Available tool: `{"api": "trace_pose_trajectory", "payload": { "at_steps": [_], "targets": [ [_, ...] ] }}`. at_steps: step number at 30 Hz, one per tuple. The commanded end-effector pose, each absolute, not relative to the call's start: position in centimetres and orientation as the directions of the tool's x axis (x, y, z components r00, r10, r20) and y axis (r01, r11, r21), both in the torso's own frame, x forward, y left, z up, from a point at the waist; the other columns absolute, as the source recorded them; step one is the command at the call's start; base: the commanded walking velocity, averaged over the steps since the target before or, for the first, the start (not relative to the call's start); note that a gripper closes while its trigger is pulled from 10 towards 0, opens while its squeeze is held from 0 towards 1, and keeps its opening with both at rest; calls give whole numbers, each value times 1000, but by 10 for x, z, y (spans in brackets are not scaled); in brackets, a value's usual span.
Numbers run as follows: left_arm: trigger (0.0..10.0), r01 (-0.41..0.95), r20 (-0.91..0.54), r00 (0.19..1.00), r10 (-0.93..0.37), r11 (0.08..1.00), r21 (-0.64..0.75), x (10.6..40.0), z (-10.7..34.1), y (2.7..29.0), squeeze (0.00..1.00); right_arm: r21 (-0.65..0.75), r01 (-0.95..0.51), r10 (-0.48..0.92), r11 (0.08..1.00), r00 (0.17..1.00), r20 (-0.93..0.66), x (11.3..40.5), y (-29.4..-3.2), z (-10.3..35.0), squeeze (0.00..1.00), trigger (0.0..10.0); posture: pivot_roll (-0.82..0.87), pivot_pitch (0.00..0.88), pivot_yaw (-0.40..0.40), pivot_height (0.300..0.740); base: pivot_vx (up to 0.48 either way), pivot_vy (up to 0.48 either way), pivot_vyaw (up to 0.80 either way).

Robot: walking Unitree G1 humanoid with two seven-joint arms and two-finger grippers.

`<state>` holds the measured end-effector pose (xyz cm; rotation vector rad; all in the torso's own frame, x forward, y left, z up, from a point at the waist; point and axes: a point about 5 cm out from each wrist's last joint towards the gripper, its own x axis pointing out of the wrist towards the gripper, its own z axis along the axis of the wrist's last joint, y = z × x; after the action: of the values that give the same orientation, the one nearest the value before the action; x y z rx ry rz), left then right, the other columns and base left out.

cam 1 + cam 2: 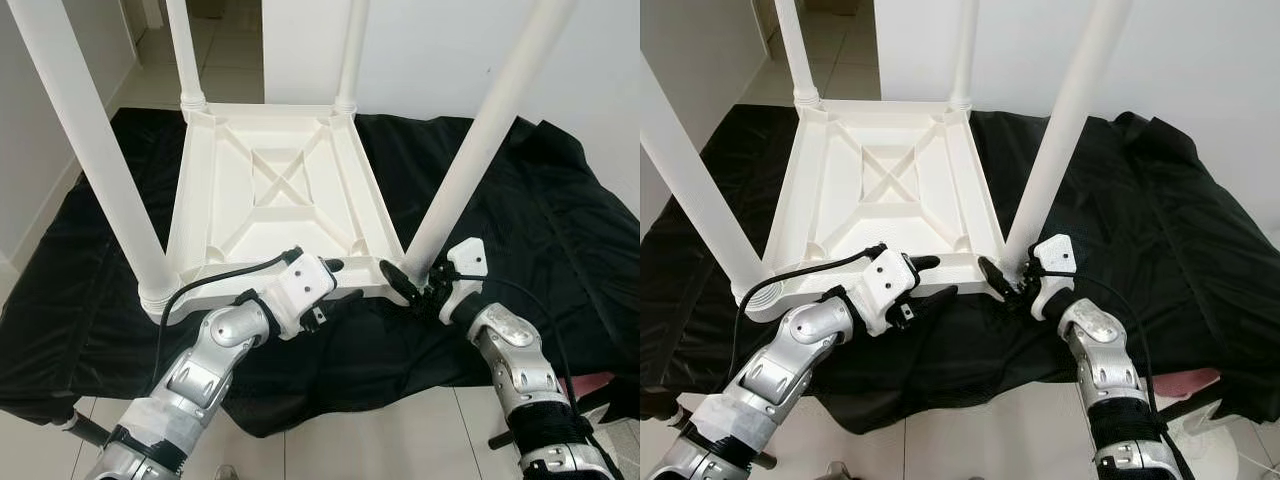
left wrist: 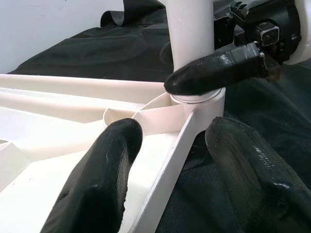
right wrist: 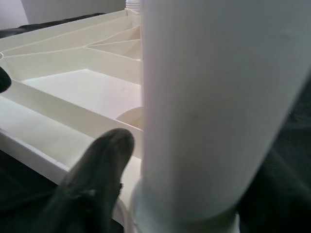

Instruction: Building children table

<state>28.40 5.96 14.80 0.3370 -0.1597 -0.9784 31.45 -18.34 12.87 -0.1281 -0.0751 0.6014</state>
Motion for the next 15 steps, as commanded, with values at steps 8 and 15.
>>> {"api": "trace_pose_trajectory", "payload": {
  "at_steps": [8,15],
  "targets": [
    [10000,805,-34,520,-853,477,353,281,149,57,0,-136,-608,615,782,789,11,318,-178,123,0,0,-21,52,-73,740,0,0,0],
    [10000,804,-29,528,-849,489,338,283,149,55,0,-115,-585,592,803,806,32,317,-182,124,0,10000,-41,62,-76,740,0,0,0]
  ]
}}
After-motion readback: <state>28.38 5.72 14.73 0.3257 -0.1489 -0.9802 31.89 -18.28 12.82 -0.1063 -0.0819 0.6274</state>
